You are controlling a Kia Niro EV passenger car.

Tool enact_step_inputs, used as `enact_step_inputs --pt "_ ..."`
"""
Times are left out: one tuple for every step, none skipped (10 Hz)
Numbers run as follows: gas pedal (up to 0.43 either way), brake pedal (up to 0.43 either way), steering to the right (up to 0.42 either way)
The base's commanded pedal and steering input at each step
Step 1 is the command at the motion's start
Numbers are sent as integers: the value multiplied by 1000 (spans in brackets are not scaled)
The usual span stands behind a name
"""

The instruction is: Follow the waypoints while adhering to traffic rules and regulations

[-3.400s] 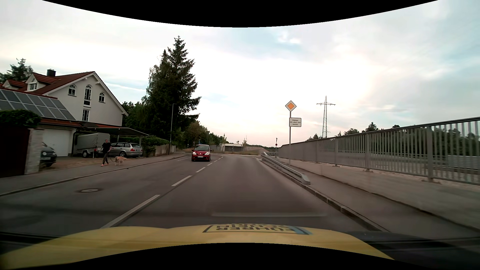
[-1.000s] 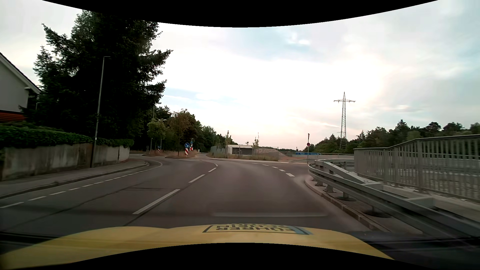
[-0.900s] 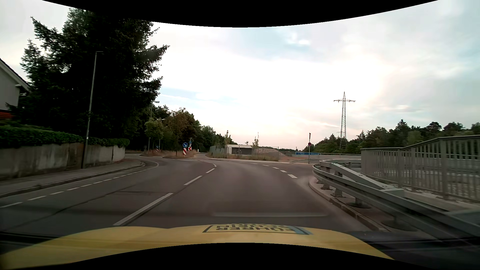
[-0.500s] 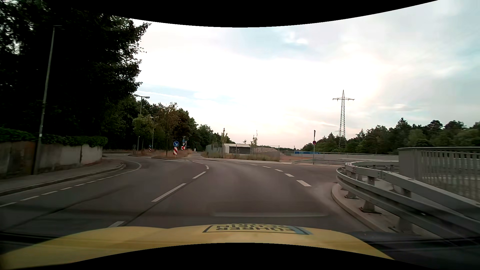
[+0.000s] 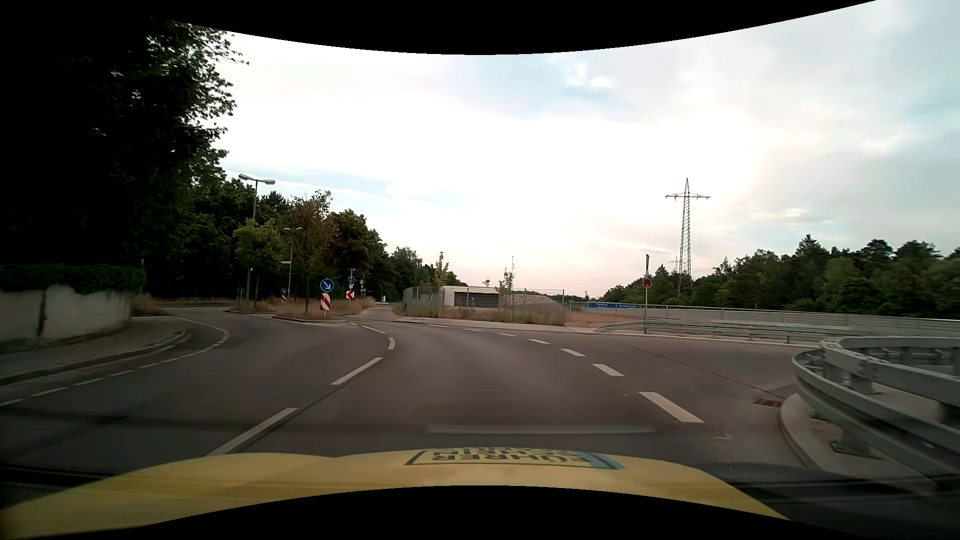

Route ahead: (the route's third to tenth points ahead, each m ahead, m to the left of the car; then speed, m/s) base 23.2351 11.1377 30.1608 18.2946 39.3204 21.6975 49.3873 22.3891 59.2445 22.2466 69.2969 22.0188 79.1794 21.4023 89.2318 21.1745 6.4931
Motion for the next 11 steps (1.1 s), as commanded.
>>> enact_step_inputs --pt "47 0 0" --pt "47 0 0" --pt "47 0 0" --pt "47 0 0" --pt "47 0 0" --pt "59 0 0" --pt "59 0 -8" --pt "59 0 -26" --pt "59 0 -45" --pt "59 0 -66" --pt "59 0 -81"
